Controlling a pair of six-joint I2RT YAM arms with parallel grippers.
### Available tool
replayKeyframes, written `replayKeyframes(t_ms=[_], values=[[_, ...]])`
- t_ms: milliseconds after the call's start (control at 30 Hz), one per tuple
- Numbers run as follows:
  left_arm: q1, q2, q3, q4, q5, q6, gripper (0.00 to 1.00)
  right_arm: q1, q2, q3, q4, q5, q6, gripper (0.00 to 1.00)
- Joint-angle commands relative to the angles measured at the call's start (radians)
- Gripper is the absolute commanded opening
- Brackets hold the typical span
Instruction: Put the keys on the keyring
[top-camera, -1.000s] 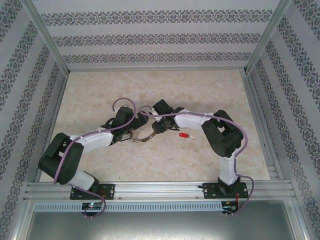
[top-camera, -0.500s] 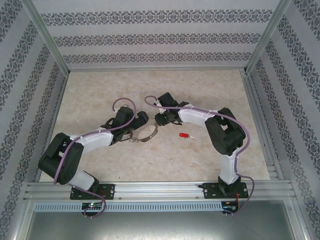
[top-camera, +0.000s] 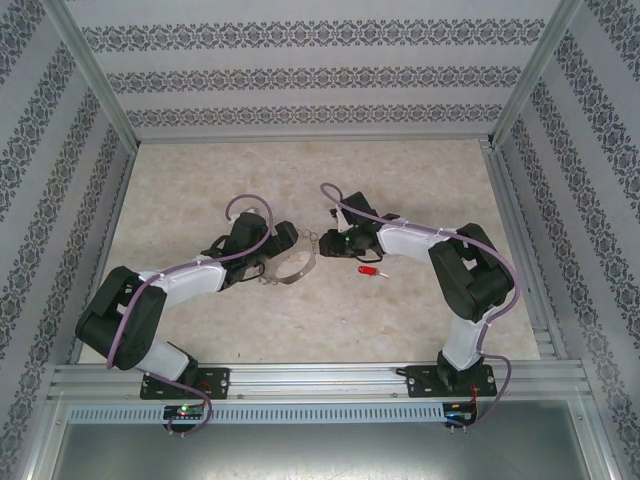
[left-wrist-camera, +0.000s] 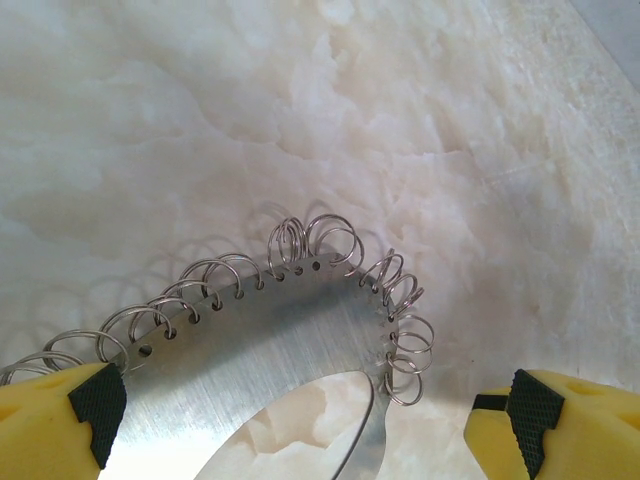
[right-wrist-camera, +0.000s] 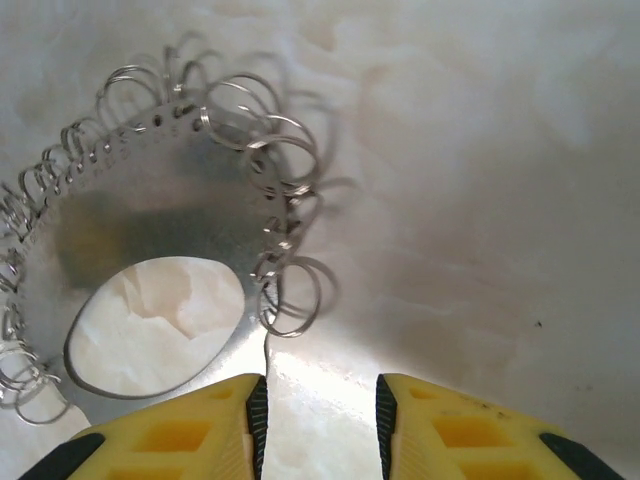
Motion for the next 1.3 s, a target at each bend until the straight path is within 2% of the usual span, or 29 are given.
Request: replayKeyframes(t_ms=[0,167,333,500,867,1267], values=[[0.01,-0.028,0.01,0.04,0.019,0.03,1.0,-0.005,-0.009,-0.046,0.16,-0.108,0.224,0.37],[0.01,-0.037,0.007,0.046,0.023,0.034,1.0,-0.015,0.017,-0.105,0.32,-0.104,0.39,0.34],[0.01,-0.038,0.004,0.046,0.022,0.04,1.0,-0.02,0.067,-0.103,0.393,-0.126,0.463,0.33],[0.009,-0.044,0.002,0.047,0.02,0.046,1.0,-0.022,0.069,-0.121,0.402,-0.121,0.476,0.32],[0.009,-0.052,0.003,0.057,0.025,0.047,1.0,-0.007,-0.035,-0.24,0.384,-0.056,0.484,0.31],[0.01,-0.054,0.009,0.054,0.028,0.05,1.0,-0.001,0.06,-0.157,0.403,-0.035,0.513,0.29]])
